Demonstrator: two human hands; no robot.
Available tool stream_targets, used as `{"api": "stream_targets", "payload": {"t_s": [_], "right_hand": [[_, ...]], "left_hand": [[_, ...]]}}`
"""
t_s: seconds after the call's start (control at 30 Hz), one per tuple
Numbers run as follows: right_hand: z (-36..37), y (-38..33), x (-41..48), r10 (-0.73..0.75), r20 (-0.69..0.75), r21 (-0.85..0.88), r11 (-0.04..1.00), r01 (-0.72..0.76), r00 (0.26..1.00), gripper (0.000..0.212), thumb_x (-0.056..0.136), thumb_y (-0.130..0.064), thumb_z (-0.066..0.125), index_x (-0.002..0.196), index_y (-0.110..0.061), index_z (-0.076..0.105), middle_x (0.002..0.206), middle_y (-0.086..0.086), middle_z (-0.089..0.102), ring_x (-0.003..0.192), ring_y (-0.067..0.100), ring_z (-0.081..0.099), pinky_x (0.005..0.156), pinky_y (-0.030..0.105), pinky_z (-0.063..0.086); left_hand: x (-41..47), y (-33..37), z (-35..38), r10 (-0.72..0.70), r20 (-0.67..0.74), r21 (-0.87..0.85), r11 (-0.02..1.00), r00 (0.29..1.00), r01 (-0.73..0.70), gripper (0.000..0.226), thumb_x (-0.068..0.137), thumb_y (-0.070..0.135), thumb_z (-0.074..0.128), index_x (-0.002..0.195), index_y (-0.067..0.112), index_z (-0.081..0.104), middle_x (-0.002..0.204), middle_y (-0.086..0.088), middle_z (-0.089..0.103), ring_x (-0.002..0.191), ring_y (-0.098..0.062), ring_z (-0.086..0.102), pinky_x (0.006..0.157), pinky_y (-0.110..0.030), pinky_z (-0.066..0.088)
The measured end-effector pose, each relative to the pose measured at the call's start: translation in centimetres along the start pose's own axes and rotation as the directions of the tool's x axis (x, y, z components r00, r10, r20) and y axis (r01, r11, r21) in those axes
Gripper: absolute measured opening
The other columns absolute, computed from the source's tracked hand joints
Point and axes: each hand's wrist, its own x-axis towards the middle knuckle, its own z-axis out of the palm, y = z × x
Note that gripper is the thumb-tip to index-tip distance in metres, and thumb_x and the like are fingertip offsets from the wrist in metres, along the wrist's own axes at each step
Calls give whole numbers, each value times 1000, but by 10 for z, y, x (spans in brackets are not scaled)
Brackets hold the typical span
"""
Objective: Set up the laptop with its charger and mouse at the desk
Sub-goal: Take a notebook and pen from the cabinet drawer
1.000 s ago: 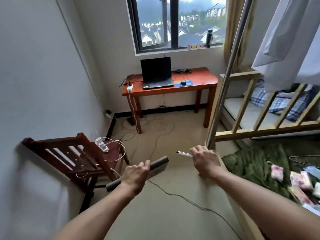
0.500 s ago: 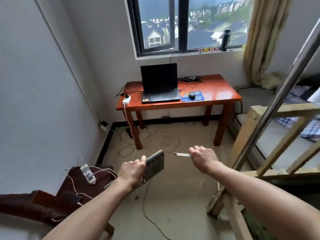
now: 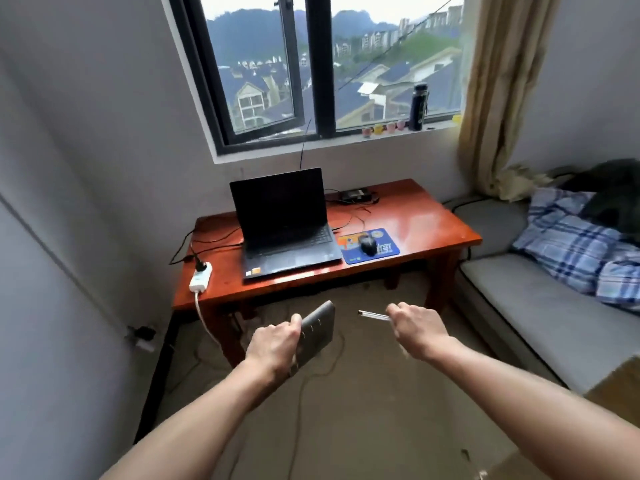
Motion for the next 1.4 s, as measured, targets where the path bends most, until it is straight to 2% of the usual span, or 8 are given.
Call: {"api": "stream_targets", "payload": {"t_s": [0.3,0.33,0.43,0.53,0.63,0.93,1.23,1.4], "right_hand": [[11,111,119,222,60,-28,975,-221,973,23,98,-25,33,107,-21,55,106,3,63,99,27,63,69,34,39],[19,148,162,241,39,-16,971,-240,970,24,98,-25,33,108,-21,54,107,3,63,99,28,63,71,35,42],[14,172,186,269,55,-39,963,-267,962,25,98,-25,32,108,-21,54,109,3,64,101,29,64,76,37,46],[16,227,243,305,65,-13,952,-305,950,24,98,-25,31,108,-21,53,111,2,64,102,29,64,75,37,46],[1,273,296,315,53,-11,949,-315,948,24,98,-23,32,108,-20,53,111,2,64,101,29,63,77,37,47],[12,367,400,335,83,-21,942,-335,938,27,99,-27,33,115,-21,54,115,3,63,104,29,62,82,39,47],[21,446,492,374,97,-34,927,-373,922,27,99,-28,33,114,-22,55,114,1,64,103,31,63,81,39,47],[33,472,523,330,148,-25,944,-330,932,27,99,-25,33,114,-19,54,113,3,64,102,32,63,79,38,46]], "left_hand": [[206,32,0,183,-40,-97,978,982,-187,45,88,35,56,125,16,39,112,-3,66,101,-29,64,77,-40,49],[261,46,4,177,-54,-94,979,983,-182,42,87,35,56,121,16,40,110,-4,67,100,-30,64,77,-41,49],[289,59,0,163,14,-102,982,987,-161,41,88,37,55,118,16,38,110,-8,67,101,-33,63,79,-41,47],[367,78,-1,140,22,-118,984,990,-137,47,88,39,55,124,16,36,113,-11,66,105,-33,61,82,-39,45],[439,97,-13,161,4,-180,971,987,-158,41,87,39,55,117,17,39,111,-8,66,104,-31,61,80,-37,44],[599,141,4,165,47,-260,954,985,-148,39,85,42,56,109,16,37,106,-11,65,101,-34,61,77,-38,45],[725,168,27,123,120,-363,929,985,-72,40,83,46,55,95,22,26,104,-8,63,101,-32,60,76,-36,44],[760,178,35,36,172,-399,916,984,37,40,80,47,57,94,22,29,105,-8,63,102,-33,59,75,-37,44]]}}
